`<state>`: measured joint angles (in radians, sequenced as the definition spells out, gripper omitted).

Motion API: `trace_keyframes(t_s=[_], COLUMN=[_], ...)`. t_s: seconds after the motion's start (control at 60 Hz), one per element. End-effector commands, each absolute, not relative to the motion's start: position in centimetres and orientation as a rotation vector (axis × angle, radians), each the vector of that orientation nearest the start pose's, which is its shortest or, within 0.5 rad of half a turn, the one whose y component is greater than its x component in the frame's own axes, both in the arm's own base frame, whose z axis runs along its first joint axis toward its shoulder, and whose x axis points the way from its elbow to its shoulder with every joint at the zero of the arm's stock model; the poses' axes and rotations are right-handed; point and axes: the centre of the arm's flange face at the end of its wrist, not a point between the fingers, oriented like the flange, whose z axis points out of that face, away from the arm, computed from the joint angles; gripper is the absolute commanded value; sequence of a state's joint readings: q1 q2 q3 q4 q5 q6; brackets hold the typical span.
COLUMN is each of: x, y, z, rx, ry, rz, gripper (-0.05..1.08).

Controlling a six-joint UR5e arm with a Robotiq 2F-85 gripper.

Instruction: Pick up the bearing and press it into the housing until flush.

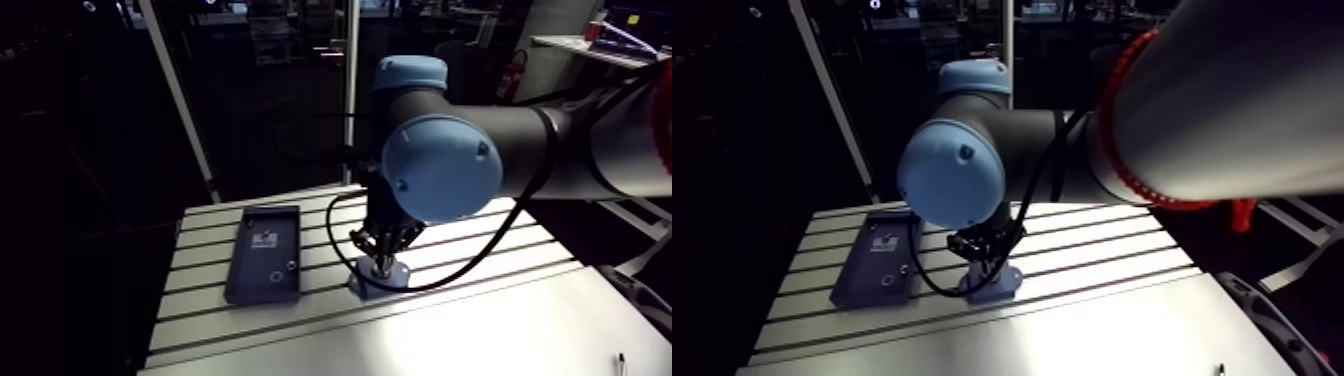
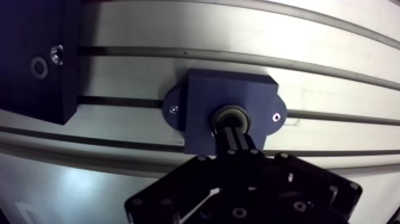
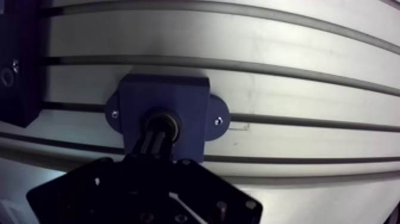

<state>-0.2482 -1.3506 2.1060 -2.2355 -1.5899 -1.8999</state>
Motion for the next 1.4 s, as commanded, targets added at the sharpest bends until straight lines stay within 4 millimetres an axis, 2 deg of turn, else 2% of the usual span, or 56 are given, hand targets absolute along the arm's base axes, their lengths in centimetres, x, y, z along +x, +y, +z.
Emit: trace_keyframes(t_s=[0.017,1.4], x=[-48.63,-49.12], y=[-1.21,-0.84], z=[19.84,19.32], rx=[-0.122,-0.117], ry=[3.043,3.062], rz=[-0.013,-0.025], gripper=[0.91,0.9])
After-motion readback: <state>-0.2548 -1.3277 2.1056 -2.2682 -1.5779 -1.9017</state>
